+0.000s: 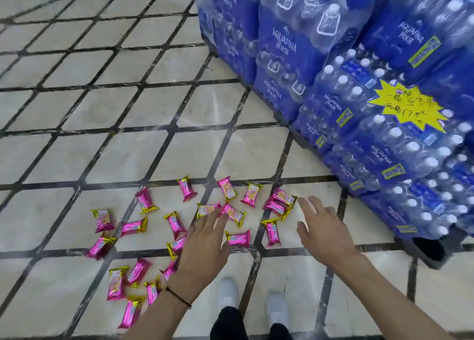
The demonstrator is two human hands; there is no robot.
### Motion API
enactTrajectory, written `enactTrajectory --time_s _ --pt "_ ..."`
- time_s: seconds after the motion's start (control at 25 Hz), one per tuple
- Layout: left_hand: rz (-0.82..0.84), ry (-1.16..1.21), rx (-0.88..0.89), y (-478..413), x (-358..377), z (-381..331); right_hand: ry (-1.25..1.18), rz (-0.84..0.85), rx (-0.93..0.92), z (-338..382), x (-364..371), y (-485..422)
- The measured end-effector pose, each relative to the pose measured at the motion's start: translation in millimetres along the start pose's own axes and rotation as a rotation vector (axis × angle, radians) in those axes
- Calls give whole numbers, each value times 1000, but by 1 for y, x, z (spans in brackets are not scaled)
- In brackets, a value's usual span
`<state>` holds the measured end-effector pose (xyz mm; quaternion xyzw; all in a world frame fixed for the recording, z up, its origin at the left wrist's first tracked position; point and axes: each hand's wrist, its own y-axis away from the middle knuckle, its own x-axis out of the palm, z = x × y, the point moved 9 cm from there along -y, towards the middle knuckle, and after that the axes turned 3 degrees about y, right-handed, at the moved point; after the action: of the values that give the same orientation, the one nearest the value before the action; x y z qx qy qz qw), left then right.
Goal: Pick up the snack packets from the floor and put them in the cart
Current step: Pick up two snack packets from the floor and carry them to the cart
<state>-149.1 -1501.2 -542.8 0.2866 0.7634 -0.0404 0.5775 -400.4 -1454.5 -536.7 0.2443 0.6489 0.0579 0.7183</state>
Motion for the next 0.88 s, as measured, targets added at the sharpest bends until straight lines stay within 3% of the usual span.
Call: enactTrajectory --time_s 0.32,0.52,0.88 --pt "69 -83 174 -93 177 71 -24 80 76 13 189 -89" --pt "58 -90 155 -127 344 122 -1 137 61 13 355 -153" --pt "127 -125 232 -138 569 167 37 58 40 1 556 -240"
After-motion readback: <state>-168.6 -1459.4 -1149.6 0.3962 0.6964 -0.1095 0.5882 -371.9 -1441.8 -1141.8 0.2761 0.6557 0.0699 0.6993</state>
